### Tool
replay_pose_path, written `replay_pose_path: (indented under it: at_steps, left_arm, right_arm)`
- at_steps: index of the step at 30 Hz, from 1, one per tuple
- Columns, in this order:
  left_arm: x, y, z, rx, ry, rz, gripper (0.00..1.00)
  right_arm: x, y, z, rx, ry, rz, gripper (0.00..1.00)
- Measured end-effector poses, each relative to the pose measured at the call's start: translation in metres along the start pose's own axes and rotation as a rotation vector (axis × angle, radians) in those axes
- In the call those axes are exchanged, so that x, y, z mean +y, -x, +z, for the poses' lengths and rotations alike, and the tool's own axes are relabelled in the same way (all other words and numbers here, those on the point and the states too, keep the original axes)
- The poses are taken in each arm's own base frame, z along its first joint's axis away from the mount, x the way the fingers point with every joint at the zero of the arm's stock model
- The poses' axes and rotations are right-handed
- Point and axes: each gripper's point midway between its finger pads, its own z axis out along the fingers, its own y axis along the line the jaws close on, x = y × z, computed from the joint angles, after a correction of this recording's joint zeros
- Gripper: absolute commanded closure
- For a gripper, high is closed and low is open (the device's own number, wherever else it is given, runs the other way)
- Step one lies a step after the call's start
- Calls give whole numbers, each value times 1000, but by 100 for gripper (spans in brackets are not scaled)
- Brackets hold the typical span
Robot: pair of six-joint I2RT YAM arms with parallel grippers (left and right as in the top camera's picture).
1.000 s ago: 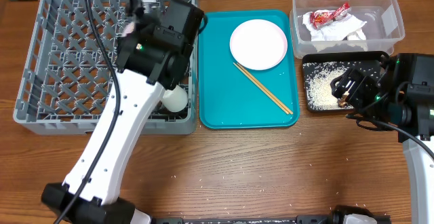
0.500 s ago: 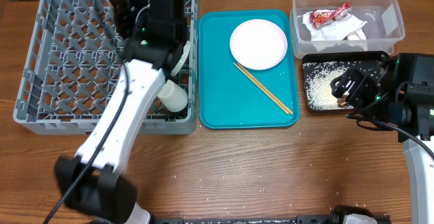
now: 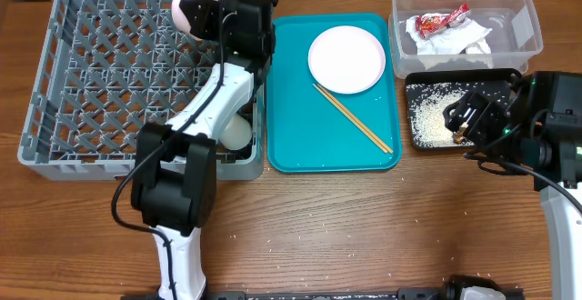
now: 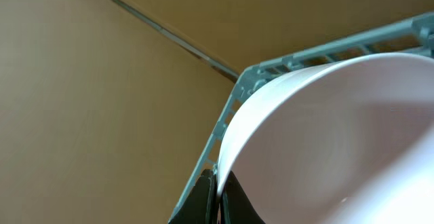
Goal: Sort waste into correct bins and load items into the dishwasher
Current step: 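Lift the bowl with the left gripper into the back of the rack, then lower the bowl upright in the rack and open the left gripper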
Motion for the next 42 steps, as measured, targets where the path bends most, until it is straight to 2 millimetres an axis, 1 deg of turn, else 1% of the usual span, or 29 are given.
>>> replay_pose_path:
  at_steps: [4,8,14,19,26,34,37,42]
  left_arm:
    - [-13,-7,3,11,5,21,96]
    - [-27,-14,5,16,-3,3,96]
    - [-38,-5,5,-29,-62,-59,96]
    - [-45,0,4,-56,-105,-68,96]
    - [-49,10,3,-97,-143,-103,96]
    - [-52,14,3,-116,-164,-113,96]
    - [-50,16,6,-124,-165,-132,96]
    - [-50,13,15,-119,-170,-129,96]
  right_arm:
    - [0,0,0,0,0,0,0]
    - [0,0,0,0,1,-1,0]
    - [0,0,0,0,0,0,0]
    - [0,0,0,0,0,0,0]
    - [0,0,0,0,0,0,0]
    - [0,0,0,0,0,-1,0]
    - [0,0,0,0,0,0,0]
    - [0,0,0,0,0,0,0]
